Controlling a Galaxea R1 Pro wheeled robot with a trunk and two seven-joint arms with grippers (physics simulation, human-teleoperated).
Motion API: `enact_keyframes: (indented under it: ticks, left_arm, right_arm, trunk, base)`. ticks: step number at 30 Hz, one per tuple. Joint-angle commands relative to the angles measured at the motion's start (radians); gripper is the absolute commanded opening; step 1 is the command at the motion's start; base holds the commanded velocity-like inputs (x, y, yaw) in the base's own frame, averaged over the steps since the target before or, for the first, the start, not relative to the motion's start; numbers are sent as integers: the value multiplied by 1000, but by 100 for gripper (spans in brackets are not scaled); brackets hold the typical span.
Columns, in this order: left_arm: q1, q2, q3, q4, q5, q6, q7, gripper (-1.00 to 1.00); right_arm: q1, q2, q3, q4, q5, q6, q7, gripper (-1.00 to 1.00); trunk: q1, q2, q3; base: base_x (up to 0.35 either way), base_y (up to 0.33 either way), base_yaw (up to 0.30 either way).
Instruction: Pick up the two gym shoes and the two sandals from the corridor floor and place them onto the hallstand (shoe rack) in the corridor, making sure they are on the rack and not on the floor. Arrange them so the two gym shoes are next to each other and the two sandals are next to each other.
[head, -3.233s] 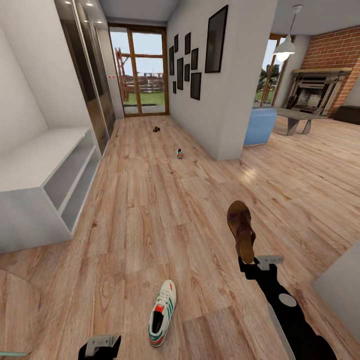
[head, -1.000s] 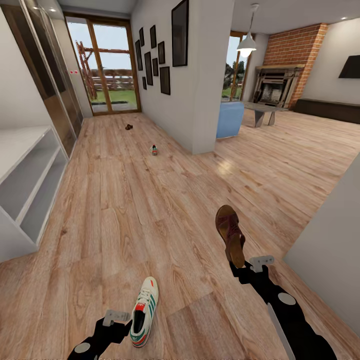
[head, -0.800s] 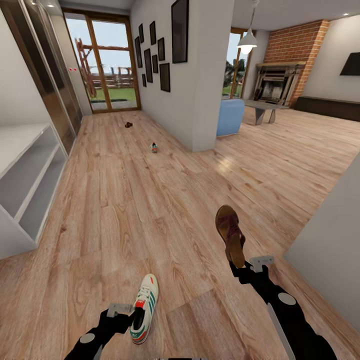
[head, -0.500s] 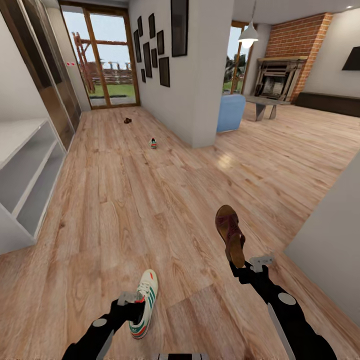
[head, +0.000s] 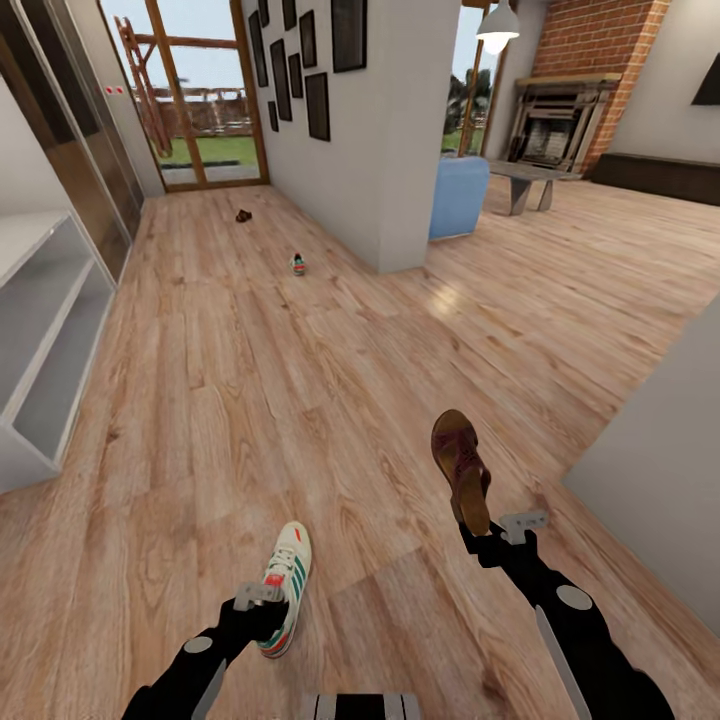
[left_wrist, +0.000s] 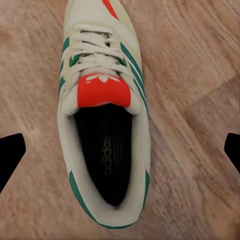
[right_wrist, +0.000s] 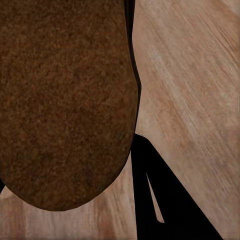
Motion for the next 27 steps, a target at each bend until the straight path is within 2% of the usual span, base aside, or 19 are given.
enact_keyframes:
  ticks: [1,10,15,20,22,24,27]
  left_arm:
    - [-1,-2,8,0,-11,-4,-7,100]
    - [-1,-3,9,-6,-11,-5,-6,100]
    - [-1,-6,10,-12,-9,-13,-6,100]
    - [-1,-4,18,-16,-1,-24,24,100]
    - [-1,-4,21,-16,2,-40,41,100]
    - [-1,-6,26,-10,5,-85,57,100]
    - [-1,-7,28,-5,6,-106,61,100]
  right_arm:
    - [0,0,-2,-2,-3,7,5,-100]
    - [0,0,-1,-2,-4,7,5,-100]
    - [0,1,0,-2,-4,7,5,-100]
    - [0,1,0,-2,-4,7,5,-100]
    - [0,1,0,-2,-4,7,5,-100]
    - [0,2,0,-2,-4,7,5,-100]
    - [0,2,0,-2,-4,7,5,-100]
  trunk:
    - [0,-1,-5]
    - [4,-3,-40]
    - [4,-3,-40]
    - [4,-3,-40]
    - [4,-3,-40]
    - [4,-3,-40]
    - [6,-3,-51]
  base:
    - [0,0,-4]
    - [0,0,-1]
    - [0,0,0]
    - [0,0,0]
    - [0,0,0]
    - [0,0,0]
    - [0,0,0]
